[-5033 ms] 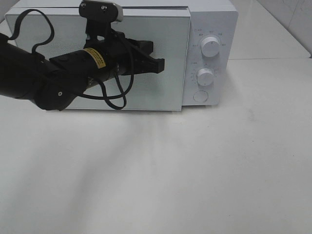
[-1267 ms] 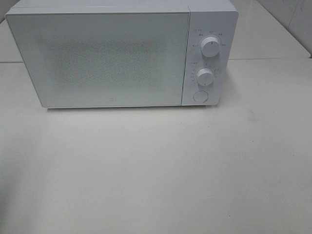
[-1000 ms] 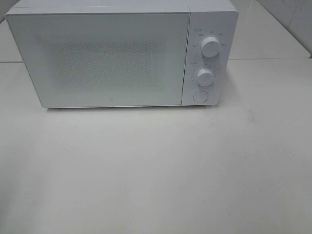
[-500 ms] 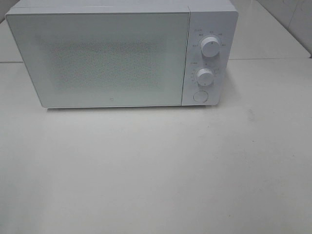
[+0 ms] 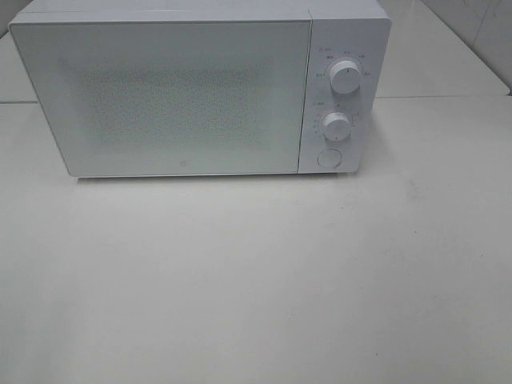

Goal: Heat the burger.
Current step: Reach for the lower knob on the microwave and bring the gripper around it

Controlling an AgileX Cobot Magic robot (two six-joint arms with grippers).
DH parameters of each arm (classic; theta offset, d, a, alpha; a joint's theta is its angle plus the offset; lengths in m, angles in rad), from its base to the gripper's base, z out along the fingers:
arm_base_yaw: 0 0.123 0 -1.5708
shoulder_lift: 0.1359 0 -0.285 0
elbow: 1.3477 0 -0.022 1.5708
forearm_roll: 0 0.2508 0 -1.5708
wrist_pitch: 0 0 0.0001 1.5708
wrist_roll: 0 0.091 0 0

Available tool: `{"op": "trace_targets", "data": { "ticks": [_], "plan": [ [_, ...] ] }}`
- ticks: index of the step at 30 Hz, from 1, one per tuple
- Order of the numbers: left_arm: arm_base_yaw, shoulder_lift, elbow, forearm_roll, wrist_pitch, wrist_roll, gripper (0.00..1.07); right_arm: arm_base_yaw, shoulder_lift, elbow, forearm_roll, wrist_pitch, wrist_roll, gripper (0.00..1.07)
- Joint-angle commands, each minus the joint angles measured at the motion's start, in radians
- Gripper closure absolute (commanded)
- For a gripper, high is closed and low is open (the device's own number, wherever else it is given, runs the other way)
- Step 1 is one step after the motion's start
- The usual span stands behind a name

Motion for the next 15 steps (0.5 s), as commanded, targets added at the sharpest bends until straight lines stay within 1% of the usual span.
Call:
{"op": "trace_targets", "data": {
  "ticks": [1, 15],
  "plan": [
    [0.003, -0.022, 0.002, -0.010, -0.013, -0.001, 0.06, -0.007, -0.026, 0.003, 0.000, -0.007, 0.007, 0.32],
    [0.003, -0.015, 0.002, -0.010, -0.013, -0.001, 0.06, -0.007, -0.026, 0.003, 0.000, -0.007, 0.007, 0.32]
  ]
}}
